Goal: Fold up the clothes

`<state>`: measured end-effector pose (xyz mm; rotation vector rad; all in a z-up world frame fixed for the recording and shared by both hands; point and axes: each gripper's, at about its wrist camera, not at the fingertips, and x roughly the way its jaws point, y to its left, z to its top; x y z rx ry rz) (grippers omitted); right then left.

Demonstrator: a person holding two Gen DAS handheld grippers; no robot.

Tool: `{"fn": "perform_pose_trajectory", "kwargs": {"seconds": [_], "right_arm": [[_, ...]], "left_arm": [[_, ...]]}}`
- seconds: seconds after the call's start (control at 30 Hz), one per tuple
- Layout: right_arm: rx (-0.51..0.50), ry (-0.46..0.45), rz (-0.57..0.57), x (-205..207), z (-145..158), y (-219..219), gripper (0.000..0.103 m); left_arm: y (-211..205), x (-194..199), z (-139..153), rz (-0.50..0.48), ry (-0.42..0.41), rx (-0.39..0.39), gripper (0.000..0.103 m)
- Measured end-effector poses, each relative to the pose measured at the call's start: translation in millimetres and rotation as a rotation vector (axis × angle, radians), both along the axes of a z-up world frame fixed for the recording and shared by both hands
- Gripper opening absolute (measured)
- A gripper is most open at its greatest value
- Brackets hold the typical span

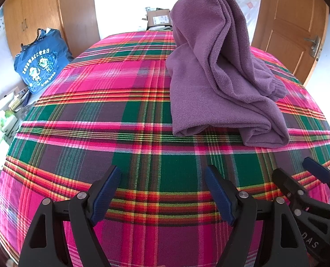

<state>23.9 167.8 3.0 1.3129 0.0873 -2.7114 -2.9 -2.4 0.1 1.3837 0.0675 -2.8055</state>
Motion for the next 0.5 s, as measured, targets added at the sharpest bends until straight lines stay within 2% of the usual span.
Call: {"fn": "perform_pose_trajectory", "kwargs": {"seconds": [0.33, 0.5], "right_arm": [[-0.011, -0.009, 0.021, -2.8, 1.5, -6.2, 0.081], [-0.007, -0.004, 0.018, -3.8, 1.9, -6.8, 0.078]], "left_arm": [[2.1, 5.1, -0.5, -0.008, 0.014, -0.003, 0.081], [1.7, 4.6, -0.3, -0.007, 0.013, -0.006, 0.081]]}}
